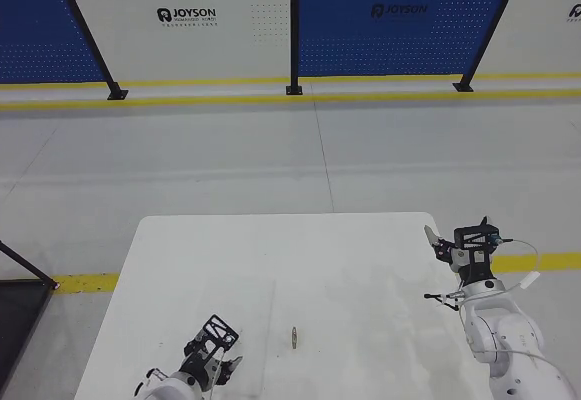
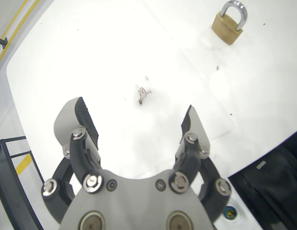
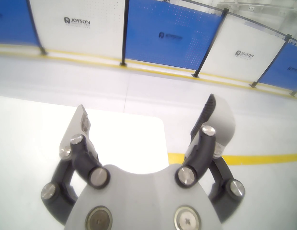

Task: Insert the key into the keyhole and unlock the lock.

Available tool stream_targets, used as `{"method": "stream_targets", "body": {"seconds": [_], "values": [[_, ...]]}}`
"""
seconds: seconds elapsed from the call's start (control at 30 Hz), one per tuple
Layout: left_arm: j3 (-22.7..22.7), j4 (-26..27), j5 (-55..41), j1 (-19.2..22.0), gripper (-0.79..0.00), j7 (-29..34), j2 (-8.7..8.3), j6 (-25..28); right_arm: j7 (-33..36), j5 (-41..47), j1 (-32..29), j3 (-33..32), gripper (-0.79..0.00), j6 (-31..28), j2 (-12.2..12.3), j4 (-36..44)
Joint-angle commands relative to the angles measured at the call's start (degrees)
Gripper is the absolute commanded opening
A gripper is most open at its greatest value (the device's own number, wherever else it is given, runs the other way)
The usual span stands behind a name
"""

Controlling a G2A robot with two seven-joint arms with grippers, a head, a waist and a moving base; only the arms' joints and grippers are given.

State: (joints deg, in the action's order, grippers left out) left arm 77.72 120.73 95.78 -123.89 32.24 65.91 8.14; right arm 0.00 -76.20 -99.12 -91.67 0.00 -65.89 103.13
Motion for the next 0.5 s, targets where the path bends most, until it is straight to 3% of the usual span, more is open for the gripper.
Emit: {"method": "stream_targets", "body": {"seconds": [0.0,0.1,0.2,0.27,0.3,0.4,0.47], "values": [[-1.65,-1.72,0.32,1.35,-0.089,-0.27,0.25,-1.94,0.0,0.0,0.0,0.0,0.0,0.0,0.0,0.0],[-3.35,-3.41,1.65,2.88,-0.083,-0.78,0.52,-4.31,0.0,0.0,0.0,0.0,0.0,0.0,0.0,0.0],[-4.58,-4.71,1.95,3.78,-0.139,-0.8,0.73,-5.57,0.0,0.0,0.0,0.0,0.0,0.0,0.0,0.0],[-5.08,-5.39,2.47,4.22,-0.219,-0.71,0.81,-6.27,0.0,0.0,0.0,0.0,0.0,0.0,0.0,0.0],[-5.32,-5.76,2.89,4.41,-0.302,-0.67,0.84,-6.62,0.0,0.0,0.0,0.0,0.0,0.0,0.0,0.0],[-6.15,-6.6,4.28,4.81,-0.416,-1.17,0.92,-7.38,0.0,0.0,0.0,0.0,0.0,0.0,0.0,0.0],[-6.56,-7.04,4.89,4.96,-0.446,-1.3,0.98,-7.92,0.0,0.0,0.0,0.0,0.0,0.0,0.0,0.0]]}}
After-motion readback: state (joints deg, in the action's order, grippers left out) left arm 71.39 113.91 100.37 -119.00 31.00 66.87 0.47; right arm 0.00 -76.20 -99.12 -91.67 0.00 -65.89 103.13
